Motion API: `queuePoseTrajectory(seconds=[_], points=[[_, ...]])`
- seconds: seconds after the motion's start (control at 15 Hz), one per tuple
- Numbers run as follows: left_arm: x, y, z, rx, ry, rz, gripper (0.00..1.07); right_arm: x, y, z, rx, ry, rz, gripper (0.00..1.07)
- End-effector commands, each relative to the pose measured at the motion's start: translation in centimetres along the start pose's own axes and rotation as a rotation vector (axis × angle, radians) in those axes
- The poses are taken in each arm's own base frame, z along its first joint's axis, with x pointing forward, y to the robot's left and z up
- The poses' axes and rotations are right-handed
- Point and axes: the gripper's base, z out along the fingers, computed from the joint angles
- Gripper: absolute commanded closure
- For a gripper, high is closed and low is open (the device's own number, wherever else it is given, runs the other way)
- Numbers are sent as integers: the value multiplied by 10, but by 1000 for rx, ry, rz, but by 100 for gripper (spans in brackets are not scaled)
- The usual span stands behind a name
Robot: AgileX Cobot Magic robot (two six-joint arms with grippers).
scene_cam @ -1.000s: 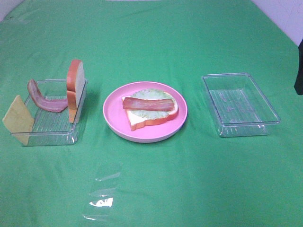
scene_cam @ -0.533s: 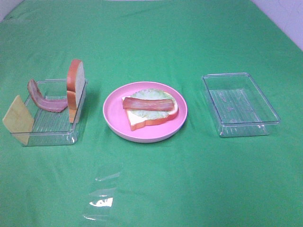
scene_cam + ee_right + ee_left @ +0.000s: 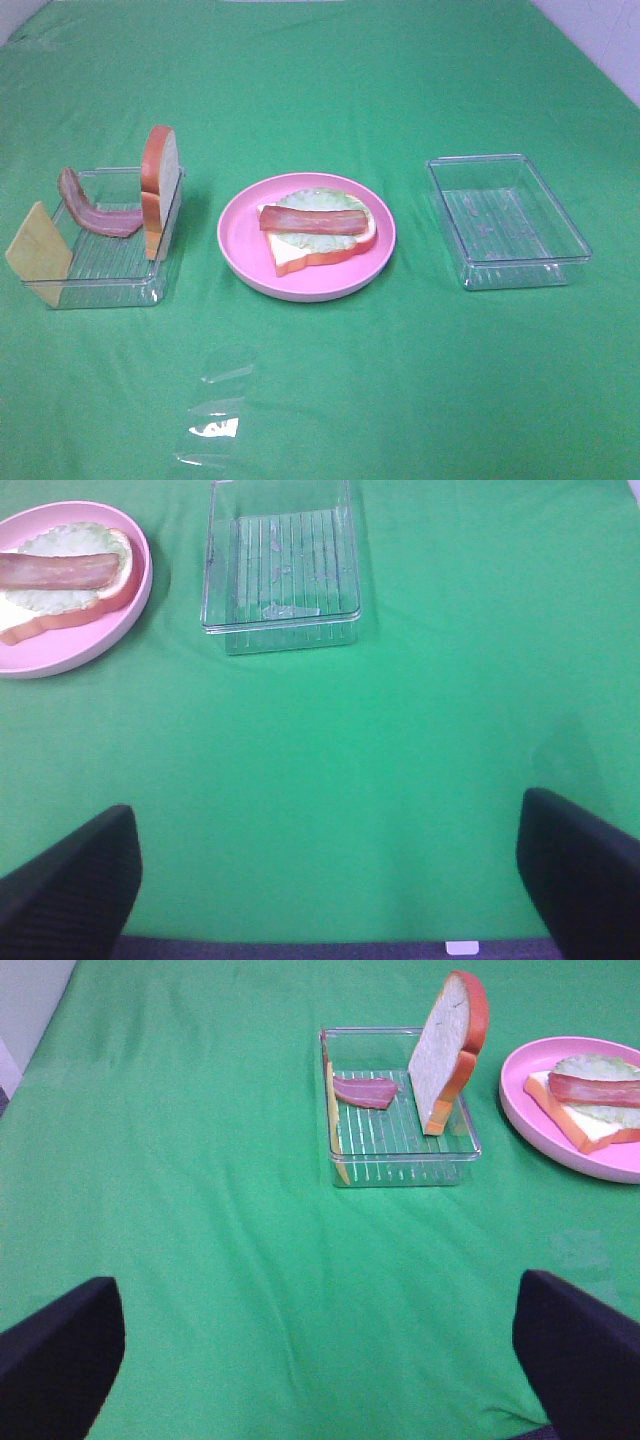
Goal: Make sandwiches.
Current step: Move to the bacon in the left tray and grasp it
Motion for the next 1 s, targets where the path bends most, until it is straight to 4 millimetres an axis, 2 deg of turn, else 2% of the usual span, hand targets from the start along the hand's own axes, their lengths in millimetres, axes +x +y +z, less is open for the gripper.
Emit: queuePoseTrajectory(seconds=[0.07,0.27,0.33,1.0], points=[[1,0,0,-1,-5,-1,9,28,0,2,2,-57,-10,9],[1,0,0,-1,-5,-1,9,51,-1,-6,5,-164,-16,9],[1,0,0,-1,-5,-1,9,60,-2,-2,14,-131,-13,9],[1,0,1,-1,-4,-1,9,60,-2,-2,14,-131,-1,9]])
